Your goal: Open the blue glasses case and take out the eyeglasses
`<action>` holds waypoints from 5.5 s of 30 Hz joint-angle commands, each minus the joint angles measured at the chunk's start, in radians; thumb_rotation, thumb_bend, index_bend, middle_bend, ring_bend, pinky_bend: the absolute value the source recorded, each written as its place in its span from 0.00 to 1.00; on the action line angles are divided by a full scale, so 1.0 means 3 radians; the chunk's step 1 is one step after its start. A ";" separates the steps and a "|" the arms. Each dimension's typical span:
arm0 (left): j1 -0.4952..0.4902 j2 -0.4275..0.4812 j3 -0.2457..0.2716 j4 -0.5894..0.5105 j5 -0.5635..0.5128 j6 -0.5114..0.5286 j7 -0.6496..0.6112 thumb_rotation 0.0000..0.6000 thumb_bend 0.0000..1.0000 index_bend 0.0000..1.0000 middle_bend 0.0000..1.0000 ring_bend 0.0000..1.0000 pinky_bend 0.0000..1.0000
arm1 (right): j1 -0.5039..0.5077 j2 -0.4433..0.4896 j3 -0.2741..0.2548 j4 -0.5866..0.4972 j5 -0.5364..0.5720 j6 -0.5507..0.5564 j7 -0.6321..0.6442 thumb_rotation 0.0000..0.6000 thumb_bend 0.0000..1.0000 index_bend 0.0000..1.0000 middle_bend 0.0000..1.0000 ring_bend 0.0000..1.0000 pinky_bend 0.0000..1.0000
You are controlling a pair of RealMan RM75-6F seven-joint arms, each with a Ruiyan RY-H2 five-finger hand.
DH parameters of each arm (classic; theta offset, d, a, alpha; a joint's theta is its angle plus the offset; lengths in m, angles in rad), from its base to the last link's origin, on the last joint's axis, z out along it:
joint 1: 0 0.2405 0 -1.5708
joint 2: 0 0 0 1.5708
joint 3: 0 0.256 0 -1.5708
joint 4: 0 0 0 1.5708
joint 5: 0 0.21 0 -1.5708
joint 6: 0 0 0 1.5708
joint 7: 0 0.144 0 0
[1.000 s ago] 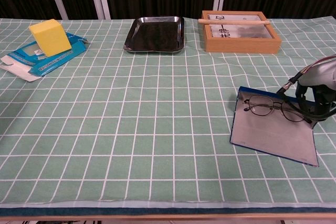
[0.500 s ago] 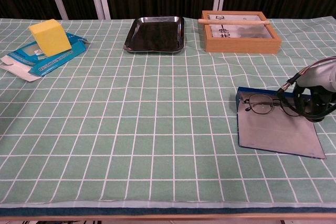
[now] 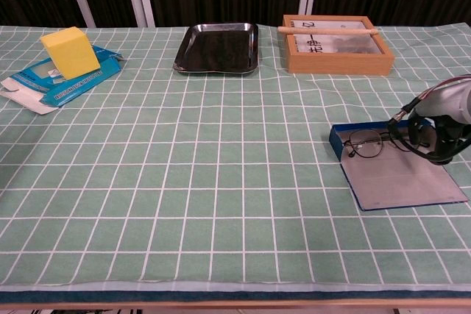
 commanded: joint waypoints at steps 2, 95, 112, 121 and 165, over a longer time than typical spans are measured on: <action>0.0000 0.0000 0.0001 -0.0002 0.0001 -0.0002 0.0001 1.00 0.01 0.00 0.00 0.00 0.00 | 0.0000 0.0017 0.0009 -0.0083 -0.0017 0.0033 -0.0010 1.00 0.53 0.19 0.89 0.95 1.00; -0.0015 -0.0042 0.0009 0.0039 0.0028 0.0005 0.0058 1.00 0.01 0.00 0.00 0.00 0.00 | -0.0307 -0.0115 -0.0112 0.0584 -0.1103 -0.0680 0.0946 1.00 0.52 0.44 0.91 0.97 1.00; -0.0014 -0.0041 0.0007 0.0038 0.0028 0.0010 0.0055 1.00 0.01 0.00 0.00 0.00 0.00 | -0.0310 -0.0128 -0.0108 0.0611 -0.1054 -0.0685 0.0932 1.00 0.57 0.44 0.91 0.97 1.00; -0.0013 -0.0040 0.0007 0.0039 0.0031 0.0012 0.0052 1.00 0.01 0.00 0.00 0.00 0.00 | -0.0306 -0.0123 -0.0101 0.0615 -0.1043 -0.0690 0.0921 1.00 0.57 0.47 0.91 0.97 1.00; -0.0007 -0.0037 -0.0006 0.0034 0.0033 0.0034 0.0023 1.00 0.01 0.00 0.00 0.00 0.00 | -0.0329 -0.0174 0.0242 0.0527 -0.1051 -0.0716 0.1467 1.00 0.57 0.58 0.91 0.97 1.00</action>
